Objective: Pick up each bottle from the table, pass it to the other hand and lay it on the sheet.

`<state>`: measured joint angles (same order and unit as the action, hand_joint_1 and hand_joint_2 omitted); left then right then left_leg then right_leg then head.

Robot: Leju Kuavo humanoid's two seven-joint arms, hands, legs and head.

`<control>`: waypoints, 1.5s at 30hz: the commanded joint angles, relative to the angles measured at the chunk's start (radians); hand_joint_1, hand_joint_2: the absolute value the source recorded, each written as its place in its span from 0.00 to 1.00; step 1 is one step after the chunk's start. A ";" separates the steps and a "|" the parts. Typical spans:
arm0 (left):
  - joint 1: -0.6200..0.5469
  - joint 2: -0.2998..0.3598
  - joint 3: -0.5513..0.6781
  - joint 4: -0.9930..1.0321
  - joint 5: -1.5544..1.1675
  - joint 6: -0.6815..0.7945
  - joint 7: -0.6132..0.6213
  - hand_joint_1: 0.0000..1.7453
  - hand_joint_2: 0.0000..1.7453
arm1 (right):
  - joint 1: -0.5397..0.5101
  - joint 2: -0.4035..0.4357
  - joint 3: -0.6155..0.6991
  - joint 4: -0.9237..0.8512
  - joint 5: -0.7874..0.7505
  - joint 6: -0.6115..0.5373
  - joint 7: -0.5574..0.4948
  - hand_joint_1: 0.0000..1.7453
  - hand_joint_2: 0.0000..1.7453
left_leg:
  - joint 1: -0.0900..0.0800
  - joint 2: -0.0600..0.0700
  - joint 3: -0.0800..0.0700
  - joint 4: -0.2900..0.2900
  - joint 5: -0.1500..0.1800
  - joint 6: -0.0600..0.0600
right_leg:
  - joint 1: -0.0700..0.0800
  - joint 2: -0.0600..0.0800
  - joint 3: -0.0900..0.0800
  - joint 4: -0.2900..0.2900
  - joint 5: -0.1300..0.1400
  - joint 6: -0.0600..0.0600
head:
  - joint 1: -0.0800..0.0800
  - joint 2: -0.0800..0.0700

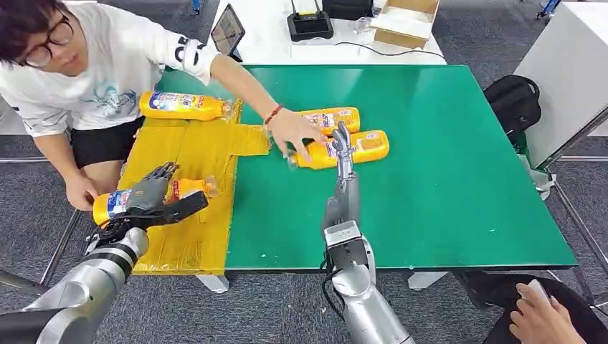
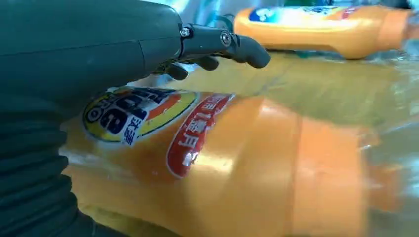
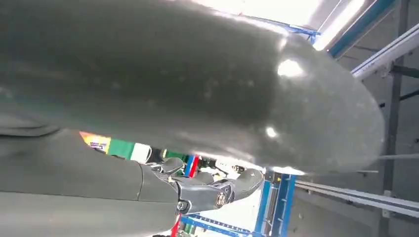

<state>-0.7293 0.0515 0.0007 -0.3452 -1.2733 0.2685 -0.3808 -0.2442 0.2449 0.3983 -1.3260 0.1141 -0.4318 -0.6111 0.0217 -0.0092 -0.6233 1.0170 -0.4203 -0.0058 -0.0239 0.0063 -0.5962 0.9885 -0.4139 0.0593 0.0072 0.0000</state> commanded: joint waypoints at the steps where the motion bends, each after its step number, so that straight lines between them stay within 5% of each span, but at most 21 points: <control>1: -0.049 -0.024 0.095 0.034 0.116 -0.139 -0.093 0.00 1.00 | -0.041 -0.006 -0.029 0.090 -0.007 0.016 0.011 0.00 0.00 | 0.001 0.001 0.005 -0.001 -0.001 0.002 | 0.002 -0.001 0.005 -0.002 -0.001 -0.004 | 0.000 0.000; 9: -0.031 -0.033 0.216 -0.011 0.385 -0.344 -0.270 0.00 1.00 | -0.055 -0.002 -0.047 0.136 -0.029 0.024 0.007 0.00 0.00 | 0.001 0.002 0.006 -0.001 -0.001 0.002 | 0.002 0.000 0.006 -0.002 -0.001 -0.004 | 0.000 0.000; 18: -0.028 -0.043 0.225 -0.031 0.434 -0.354 -0.298 0.00 1.00 | -0.054 -0.001 -0.048 0.136 -0.031 0.026 0.005 0.00 0.00 | 0.001 0.002 0.006 0.000 -0.002 0.002 | 0.002 0.000 0.006 -0.001 -0.001 -0.003 | 0.000 0.000; 24: 0.002 -0.156 0.379 -0.218 0.915 -0.332 -0.317 0.00 1.00 | -0.049 -0.004 -0.038 0.154 0.011 0.019 0.025 0.00 0.00 | 0.001 -0.001 0.002 0.000 0.000 0.001 | 0.001 -0.002 0.002 -0.001 0.000 -0.002 | 0.000 0.000; 27: 0.067 -0.186 0.323 -0.387 1.074 -0.286 -0.317 0.00 1.00 | -0.071 -0.030 -0.019 0.194 0.076 0.020 0.054 0.00 0.00 | 0.000 -0.001 0.003 0.000 0.000 0.002 | 0.001 -0.002 0.003 -0.001 -0.001 -0.002 | 0.000 0.000; 28: 0.086 -0.188 0.298 -0.435 1.071 -0.243 -0.317 0.00 1.00 | -0.080 -0.042 -0.008 0.208 0.108 0.016 0.068 0.00 1.00 | 0.001 0.000 0.004 0.000 -0.001 0.002 | 0.002 -0.001 0.004 -0.001 -0.001 -0.003 | 0.000 0.000; 30: 0.174 -0.185 0.178 -0.610 1.103 -0.086 -0.317 0.00 1.00 | -0.110 -0.074 -0.003 0.246 0.185 0.029 0.112 0.00 1.00 | 0.000 0.002 0.004 -0.001 -0.001 0.002 | 0.001 0.000 0.004 -0.002 0.000 -0.002 | 0.000 0.000; 34: 0.174 -0.185 0.178 -0.610 1.103 -0.086 -0.317 0.00 1.00 | -0.110 -0.074 -0.003 0.246 0.185 0.029 0.112 0.00 1.00 | 0.000 0.000 0.003 0.000 -0.001 0.001 | 0.001 -0.001 0.003 -0.001 0.000 -0.002 | 0.000 0.000; 38: 0.347 -0.192 -0.013 -0.866 1.086 0.107 -0.317 0.00 1.00 | -0.143 -0.166 0.004 0.279 0.322 0.091 0.222 0.00 1.00 | 0.000 0.000 0.004 -0.001 -0.001 0.002 | 0.001 -0.001 0.005 -0.002 -0.001 -0.002 | 0.000 0.000; 45: 0.496 -0.187 -0.127 -0.941 1.112 0.191 -0.317 0.00 1.00 | -0.187 -0.284 0.013 0.343 0.478 0.288 0.388 0.00 1.00 | -0.001 -0.001 0.008 -0.001 -0.003 0.004 | 0.000 -0.002 0.010 -0.004 -0.002 -0.003 | 0.000 0.000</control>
<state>-0.3497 -0.1465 0.0182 -1.1705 -0.1694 0.4193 -0.7027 -0.3525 0.0995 0.3773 -1.1116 0.5159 -0.2654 -0.3131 0.0205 -0.0106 -0.6242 1.0171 -0.4206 -0.0053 -0.0252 0.0055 -0.5958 0.9873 -0.4139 0.0596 0.0076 0.0000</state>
